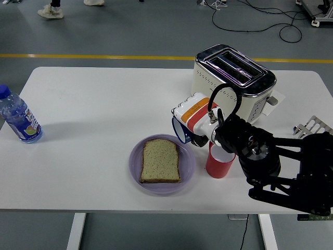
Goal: Pick up the cup,pour liquid into bread,place the cup on the desk
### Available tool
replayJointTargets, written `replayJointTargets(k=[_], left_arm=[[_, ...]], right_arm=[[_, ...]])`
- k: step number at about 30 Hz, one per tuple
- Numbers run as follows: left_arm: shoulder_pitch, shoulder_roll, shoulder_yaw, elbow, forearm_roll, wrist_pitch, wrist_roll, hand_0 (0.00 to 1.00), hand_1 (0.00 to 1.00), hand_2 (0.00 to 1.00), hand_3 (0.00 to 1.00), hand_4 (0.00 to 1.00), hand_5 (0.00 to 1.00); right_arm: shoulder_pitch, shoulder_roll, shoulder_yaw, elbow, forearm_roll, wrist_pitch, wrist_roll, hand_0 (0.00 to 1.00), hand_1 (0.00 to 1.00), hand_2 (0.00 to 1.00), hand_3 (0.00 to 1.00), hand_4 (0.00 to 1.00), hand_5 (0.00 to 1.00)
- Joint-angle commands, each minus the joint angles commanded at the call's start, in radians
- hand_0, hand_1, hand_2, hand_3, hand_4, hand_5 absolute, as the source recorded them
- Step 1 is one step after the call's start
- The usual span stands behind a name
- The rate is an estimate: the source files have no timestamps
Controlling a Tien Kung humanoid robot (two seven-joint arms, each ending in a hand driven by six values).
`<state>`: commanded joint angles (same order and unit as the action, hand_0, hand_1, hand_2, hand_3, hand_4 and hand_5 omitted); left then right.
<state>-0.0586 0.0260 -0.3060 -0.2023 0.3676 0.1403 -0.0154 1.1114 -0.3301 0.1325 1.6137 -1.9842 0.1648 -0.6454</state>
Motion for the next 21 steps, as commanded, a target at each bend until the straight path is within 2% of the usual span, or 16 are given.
replayJointTargets(k=[6,14,21], left_arm=[[0.011,0.000,0.007,0.000,-0.004,0.000,0.000,0.646,0.604,0.592,0.525,0.295,0.754],[0.016,0.001,0.010,0.000,-0.005,0.000,0.001,0.646,0.604,0.593,0.526,0.295,0.754],[0.012,0.001,0.005,0.000,0.000,-0.001,0.001,0.646,0.603,0.592,0.526,0.294,0.755]], right_arm=[[0.010,0.024,0.000,-0.008,-0.018,0.018,0.000,0.375,0.429,0.546,0.564,0.603,0.002],[0.004,0.033,0.007,-0.022,-0.028,0.031,0.000,0.369,0.426,0.544,0.564,0.605,0.002],[-0.004,0.029,0.045,-0.025,-0.024,0.012,0.000,0.377,0.428,0.544,0.565,0.606,0.002]])
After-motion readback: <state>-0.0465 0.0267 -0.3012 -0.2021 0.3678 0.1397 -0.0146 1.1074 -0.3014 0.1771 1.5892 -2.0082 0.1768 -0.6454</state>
